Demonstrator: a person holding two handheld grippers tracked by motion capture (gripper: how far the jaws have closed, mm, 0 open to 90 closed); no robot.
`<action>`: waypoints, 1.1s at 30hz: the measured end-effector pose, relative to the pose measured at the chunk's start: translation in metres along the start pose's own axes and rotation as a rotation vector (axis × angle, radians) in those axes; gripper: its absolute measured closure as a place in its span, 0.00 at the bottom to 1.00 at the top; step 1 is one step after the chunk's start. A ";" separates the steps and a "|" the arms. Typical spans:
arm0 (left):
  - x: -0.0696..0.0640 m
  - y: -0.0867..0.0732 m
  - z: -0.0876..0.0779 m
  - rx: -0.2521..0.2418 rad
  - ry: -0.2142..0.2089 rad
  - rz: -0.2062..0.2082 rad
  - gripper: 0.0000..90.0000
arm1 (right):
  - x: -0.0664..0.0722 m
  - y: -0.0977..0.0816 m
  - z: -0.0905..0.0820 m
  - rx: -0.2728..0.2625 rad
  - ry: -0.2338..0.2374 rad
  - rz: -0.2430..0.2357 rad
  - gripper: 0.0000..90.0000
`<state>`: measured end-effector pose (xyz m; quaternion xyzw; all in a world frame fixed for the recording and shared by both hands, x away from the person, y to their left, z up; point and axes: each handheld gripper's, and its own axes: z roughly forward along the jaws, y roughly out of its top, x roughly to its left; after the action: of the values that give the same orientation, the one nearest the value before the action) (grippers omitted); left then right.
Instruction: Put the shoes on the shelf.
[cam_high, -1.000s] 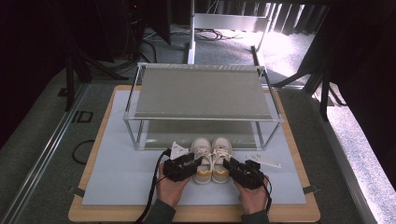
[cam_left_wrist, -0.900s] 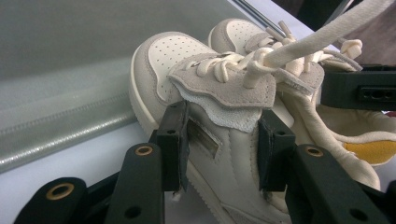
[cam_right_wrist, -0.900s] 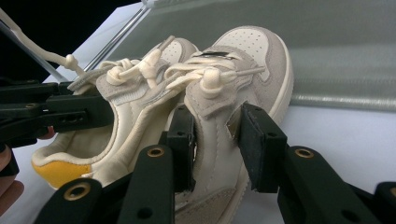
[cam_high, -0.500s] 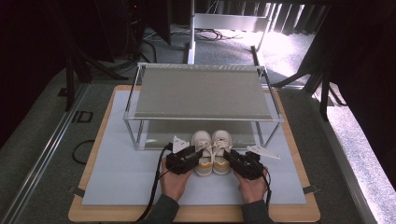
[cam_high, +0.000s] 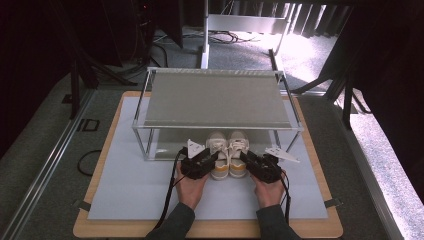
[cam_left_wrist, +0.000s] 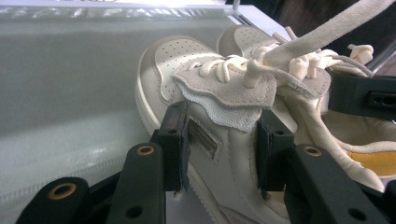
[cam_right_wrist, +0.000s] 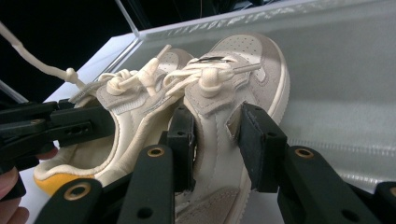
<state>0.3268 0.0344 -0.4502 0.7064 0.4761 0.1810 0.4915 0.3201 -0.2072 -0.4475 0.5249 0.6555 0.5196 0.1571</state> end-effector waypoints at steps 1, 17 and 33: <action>0.000 0.001 0.001 -0.005 0.004 0.000 0.68 | -0.001 0.001 0.001 -0.003 0.000 -0.001 0.74; 0.001 0.005 0.025 -0.082 0.094 -0.007 0.70 | -0.016 0.006 0.022 -0.042 0.011 0.030 0.74; 0.006 0.006 0.037 -0.142 0.158 -0.022 0.70 | -0.019 0.010 0.039 -0.057 0.015 0.038 0.74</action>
<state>0.3593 0.0195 -0.4633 0.6480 0.5073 0.2639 0.5031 0.3625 -0.2041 -0.4617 0.5287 0.6315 0.5450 0.1569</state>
